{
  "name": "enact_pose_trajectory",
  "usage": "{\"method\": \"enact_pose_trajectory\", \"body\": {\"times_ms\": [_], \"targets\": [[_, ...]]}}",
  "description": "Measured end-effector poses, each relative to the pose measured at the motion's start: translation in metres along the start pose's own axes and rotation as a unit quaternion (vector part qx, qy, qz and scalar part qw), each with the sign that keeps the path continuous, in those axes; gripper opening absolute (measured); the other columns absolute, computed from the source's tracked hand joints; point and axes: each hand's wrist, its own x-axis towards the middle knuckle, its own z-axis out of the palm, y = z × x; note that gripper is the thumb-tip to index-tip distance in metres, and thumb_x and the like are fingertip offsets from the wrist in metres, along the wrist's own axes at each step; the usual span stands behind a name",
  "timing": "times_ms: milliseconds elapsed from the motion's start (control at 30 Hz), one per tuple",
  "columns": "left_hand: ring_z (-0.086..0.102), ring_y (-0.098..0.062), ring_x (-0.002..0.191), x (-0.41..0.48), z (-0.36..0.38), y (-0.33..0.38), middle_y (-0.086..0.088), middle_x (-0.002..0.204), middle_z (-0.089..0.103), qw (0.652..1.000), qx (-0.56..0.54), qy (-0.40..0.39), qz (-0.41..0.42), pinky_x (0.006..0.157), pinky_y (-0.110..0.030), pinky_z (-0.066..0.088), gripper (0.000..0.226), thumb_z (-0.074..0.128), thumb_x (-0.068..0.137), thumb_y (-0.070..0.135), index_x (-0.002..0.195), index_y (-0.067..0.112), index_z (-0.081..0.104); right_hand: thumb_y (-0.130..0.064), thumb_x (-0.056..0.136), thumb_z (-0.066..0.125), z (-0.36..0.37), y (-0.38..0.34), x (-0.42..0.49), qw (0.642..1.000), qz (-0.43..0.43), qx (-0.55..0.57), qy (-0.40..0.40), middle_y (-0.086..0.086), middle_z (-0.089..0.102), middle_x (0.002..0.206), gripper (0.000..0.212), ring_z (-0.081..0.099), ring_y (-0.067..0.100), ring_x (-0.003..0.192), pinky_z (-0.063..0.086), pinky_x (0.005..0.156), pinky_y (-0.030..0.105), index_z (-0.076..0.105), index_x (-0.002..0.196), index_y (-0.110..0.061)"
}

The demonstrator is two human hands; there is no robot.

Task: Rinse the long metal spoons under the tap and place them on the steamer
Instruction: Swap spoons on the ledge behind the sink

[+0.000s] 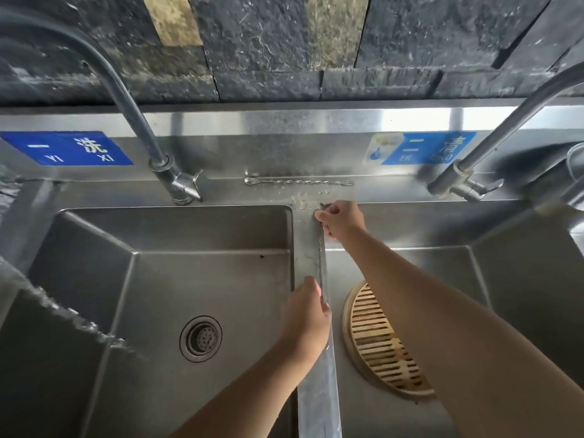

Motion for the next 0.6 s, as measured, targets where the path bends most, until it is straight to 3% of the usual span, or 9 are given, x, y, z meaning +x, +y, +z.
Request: {"method": "enact_pose_trajectory", "body": {"times_ms": [233, 600], "targets": [[0.052, -0.011, 0.067, 0.004, 0.007, -0.004, 0.011, 0.072, 0.042, 0.999, 0.019, 0.016, 0.019, 0.057, -0.025, 0.042, 0.02, 0.058, 0.091, 0.011, 0.087, 0.022, 0.042, -0.034, 0.085, 0.076, 0.002, 0.0, 0.001, 1.0, -0.009, -0.019, 0.004, -0.001, 0.067, 0.059, 0.029, 0.058, 0.008, 0.042, 0.042, 0.045, 0.018, 0.057, 0.071, -0.017], [0.05, -0.01, 0.068, 0.004, 0.008, -0.011, 0.015, 0.071, 0.039, 0.999, 0.015, 0.022, 0.031, 0.055, -0.018, 0.034, 0.021, 0.061, 0.091, 0.017, 0.09, 0.025, 0.041, -0.031, 0.085, 0.077, 0.004, 0.005, 0.007, 1.0, -0.01, -0.008, 0.009, 0.003, 0.071, 0.061, 0.028, 0.063, 0.009, 0.044, 0.063, 0.062, 0.032, 0.067, 0.085, -0.005]]}}
